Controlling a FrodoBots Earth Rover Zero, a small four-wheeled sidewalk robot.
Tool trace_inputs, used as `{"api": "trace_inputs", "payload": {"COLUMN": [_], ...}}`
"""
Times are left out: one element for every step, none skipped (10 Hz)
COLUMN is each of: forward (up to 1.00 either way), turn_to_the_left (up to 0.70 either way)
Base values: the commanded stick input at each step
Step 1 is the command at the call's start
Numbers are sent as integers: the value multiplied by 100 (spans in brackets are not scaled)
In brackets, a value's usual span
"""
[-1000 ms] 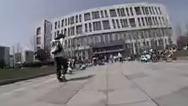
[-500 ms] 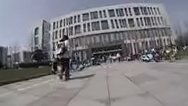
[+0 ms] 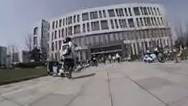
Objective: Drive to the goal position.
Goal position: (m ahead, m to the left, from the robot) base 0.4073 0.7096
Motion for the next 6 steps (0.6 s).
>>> {"api": "trace_inputs", "payload": {"forward": [100, 100, 100, 100, 100, 100], "turn_to_the_left": [0, 0, 0, 0, 0, 0]}}
